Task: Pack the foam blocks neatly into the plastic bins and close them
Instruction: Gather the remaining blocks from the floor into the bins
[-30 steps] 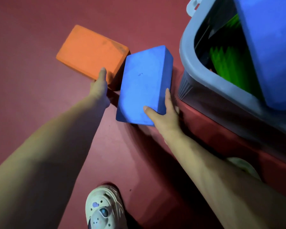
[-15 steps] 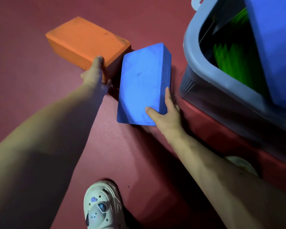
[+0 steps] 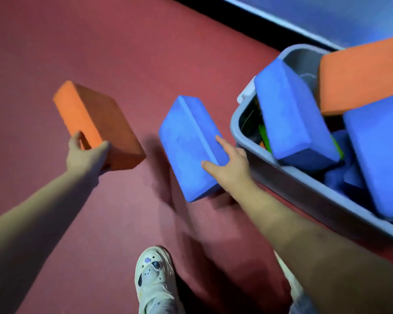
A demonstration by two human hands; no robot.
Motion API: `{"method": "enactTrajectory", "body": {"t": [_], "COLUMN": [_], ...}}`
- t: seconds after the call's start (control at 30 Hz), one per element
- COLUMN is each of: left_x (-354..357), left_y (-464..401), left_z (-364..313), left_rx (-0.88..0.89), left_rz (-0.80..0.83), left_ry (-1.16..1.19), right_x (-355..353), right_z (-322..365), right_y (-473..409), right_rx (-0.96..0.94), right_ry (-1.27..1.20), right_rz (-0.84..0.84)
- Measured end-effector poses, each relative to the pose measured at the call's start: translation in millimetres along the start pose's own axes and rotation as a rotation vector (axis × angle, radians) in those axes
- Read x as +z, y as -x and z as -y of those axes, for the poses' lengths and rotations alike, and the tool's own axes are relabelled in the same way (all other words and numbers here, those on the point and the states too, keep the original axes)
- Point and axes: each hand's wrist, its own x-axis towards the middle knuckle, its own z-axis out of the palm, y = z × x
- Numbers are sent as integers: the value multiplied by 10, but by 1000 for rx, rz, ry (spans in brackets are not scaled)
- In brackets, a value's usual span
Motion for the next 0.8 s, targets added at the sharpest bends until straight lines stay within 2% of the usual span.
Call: {"method": "enactTrajectory", "body": {"t": [0.07,0.17,0.3,0.53,0.7,0.8], "left_x": [-125,-227,-373,-235,385,1027], "left_y": [1221,2017,2847,4044,4623,4652], "left_z": [-736,-1235,-1742,-2358,-2502,-2406], "left_rx": [72,223,395,603,673,600], "left_rz": [169,199,311,445,607,689], "left_ry": [-18,-93,-277,-341,-294,-214], "right_x": [-333,-843,-1616,-2943,-3561,-3682], "right_z": [161,382,689,864,605,399], "right_y": [319,834,1466,2437,2326,1879], "right_rx": [-17,-44,-53,-24,58,72], "right_ry": [-37,-11,-19,-9,-125,-358], "right_rz": [-71,-91,-227,-471,-698,-700]}}
